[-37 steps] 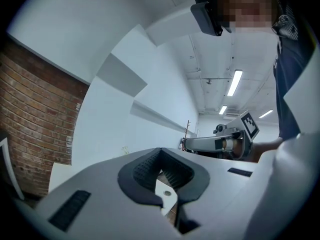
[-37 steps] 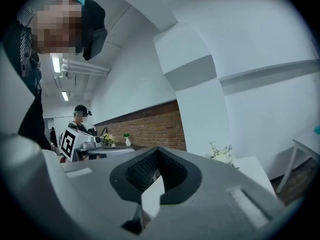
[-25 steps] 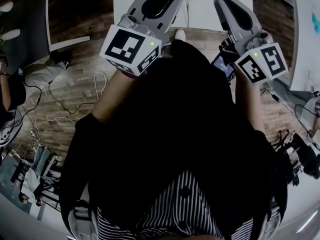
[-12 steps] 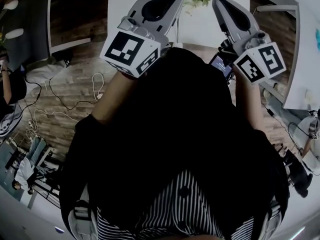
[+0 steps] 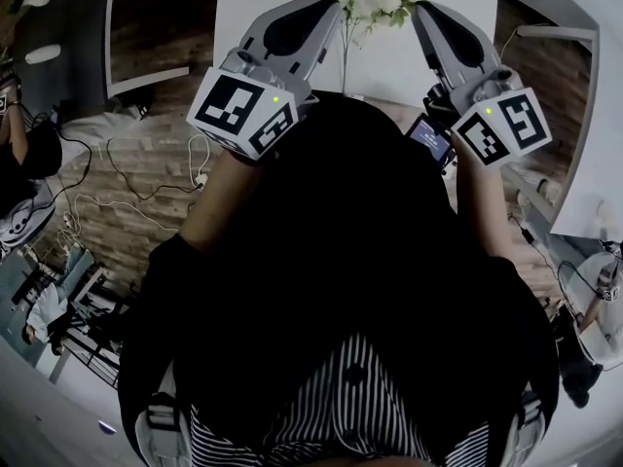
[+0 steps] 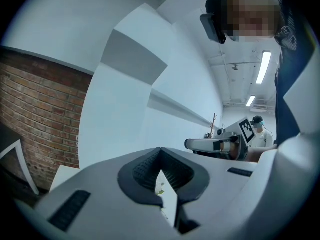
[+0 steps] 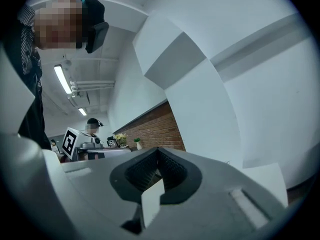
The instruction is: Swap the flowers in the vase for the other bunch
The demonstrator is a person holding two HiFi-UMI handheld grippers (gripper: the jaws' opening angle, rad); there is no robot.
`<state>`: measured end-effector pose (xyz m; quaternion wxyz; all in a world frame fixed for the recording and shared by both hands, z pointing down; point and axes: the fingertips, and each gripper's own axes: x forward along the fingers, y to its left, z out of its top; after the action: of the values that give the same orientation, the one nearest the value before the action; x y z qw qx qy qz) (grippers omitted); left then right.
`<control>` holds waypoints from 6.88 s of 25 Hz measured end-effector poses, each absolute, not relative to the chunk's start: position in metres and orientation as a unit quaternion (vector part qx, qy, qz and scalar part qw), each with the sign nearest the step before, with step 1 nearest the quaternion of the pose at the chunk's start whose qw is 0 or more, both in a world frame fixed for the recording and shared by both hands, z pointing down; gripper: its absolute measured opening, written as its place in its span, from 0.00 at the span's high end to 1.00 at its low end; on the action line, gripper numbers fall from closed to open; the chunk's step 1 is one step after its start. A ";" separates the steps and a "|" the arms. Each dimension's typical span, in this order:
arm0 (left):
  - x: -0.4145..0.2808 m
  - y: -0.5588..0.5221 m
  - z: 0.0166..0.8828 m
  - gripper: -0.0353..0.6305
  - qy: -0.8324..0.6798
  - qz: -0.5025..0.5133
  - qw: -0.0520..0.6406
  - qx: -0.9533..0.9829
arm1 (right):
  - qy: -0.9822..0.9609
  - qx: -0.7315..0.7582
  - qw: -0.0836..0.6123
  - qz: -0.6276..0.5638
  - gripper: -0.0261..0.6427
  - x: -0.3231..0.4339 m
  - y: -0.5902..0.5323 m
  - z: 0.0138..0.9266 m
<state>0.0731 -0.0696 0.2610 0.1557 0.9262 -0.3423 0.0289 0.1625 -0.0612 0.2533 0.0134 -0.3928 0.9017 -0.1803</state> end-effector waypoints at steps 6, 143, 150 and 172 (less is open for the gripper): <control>0.081 -0.086 0.269 0.94 -0.333 0.025 0.169 0.927 | 0.891 -0.416 0.006 -0.184 0.96 0.180 -0.072 0.260; -0.006 -0.108 0.310 0.94 -0.359 0.024 0.218 0.907 | 0.927 -0.319 -0.100 -0.170 0.88 0.105 -0.120 0.213; -0.058 -0.111 0.323 0.94 -0.393 0.007 0.223 0.892 | 0.941 -0.256 -0.118 -0.187 0.88 0.027 -0.120 0.243; -0.137 -0.101 0.349 0.94 -0.493 -0.008 0.267 0.828 | 0.931 -0.126 -0.176 -0.294 0.88 -0.069 -0.146 0.322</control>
<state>-0.1369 -0.1007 0.3489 0.2666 0.8282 -0.4929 -0.0085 -0.0695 -0.1462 0.3217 -0.1761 -0.1259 0.9308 -0.2945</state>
